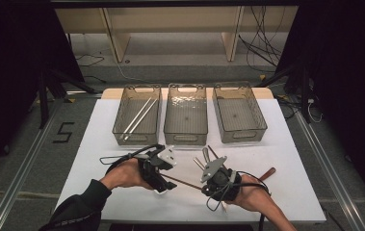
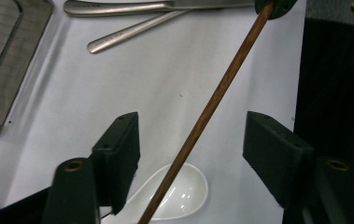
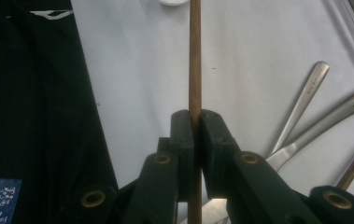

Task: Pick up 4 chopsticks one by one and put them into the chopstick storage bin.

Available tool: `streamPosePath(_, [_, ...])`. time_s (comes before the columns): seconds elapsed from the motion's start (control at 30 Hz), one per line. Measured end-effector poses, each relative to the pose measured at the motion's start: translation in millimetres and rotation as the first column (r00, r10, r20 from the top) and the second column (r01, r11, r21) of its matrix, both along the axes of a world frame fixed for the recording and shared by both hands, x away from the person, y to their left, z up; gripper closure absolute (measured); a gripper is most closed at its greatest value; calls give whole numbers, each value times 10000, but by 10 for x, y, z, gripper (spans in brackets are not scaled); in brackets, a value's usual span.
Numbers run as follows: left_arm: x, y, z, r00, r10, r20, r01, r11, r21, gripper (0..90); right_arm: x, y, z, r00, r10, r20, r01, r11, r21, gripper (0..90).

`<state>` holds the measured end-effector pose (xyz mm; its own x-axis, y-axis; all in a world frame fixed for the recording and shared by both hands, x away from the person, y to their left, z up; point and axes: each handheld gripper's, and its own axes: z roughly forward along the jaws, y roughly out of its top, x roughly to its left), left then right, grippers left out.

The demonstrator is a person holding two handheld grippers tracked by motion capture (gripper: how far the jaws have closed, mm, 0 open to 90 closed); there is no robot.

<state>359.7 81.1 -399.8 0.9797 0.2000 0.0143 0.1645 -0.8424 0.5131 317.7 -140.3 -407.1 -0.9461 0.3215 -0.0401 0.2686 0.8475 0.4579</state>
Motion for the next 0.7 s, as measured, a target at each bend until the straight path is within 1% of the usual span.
streamPosePath(0.1, [-34, -20, -12, 9994, -354, 6, 354, 9993, 106, 442, -12, 14, -5, 9998, 187, 17, -187, 9998, -17, 849])
streamPosePath(0.17, [-51, -37, -17, 9983, -582, 71, 580, 9978, 312, 479, -19, 23, -11, 9997, 234, -2, -234, 9997, -35, 849])
streamPosePath(0.27, [-75, -49, -23, 9970, -774, 54, 772, 9964, 364, 535, -23, 28, -18, 9994, 345, -13, -345, 9994, -16, 848])
streamPosePath(0.4, [-93, -66, -57, 9940, -1092, 32, 1088, 9920, 635, 597, -32, 29, -15, 9992, 399, -96, -399, 9992, -4, 848])
streamPosePath(0.5, [-117, -76, -77, 9922, -1242, 29, 1237, 9898, 702, 639, -38, 39, -22, 9986, 524, -68, -524, 9986, -61, 848])
streamPosePath(0.7, [-143, -96, -93, 9853, -1706, 128, 1688, 9815, 901, 739, -60, 54, -27, 9966, 817, -112, -818, 9966, -89, 848])
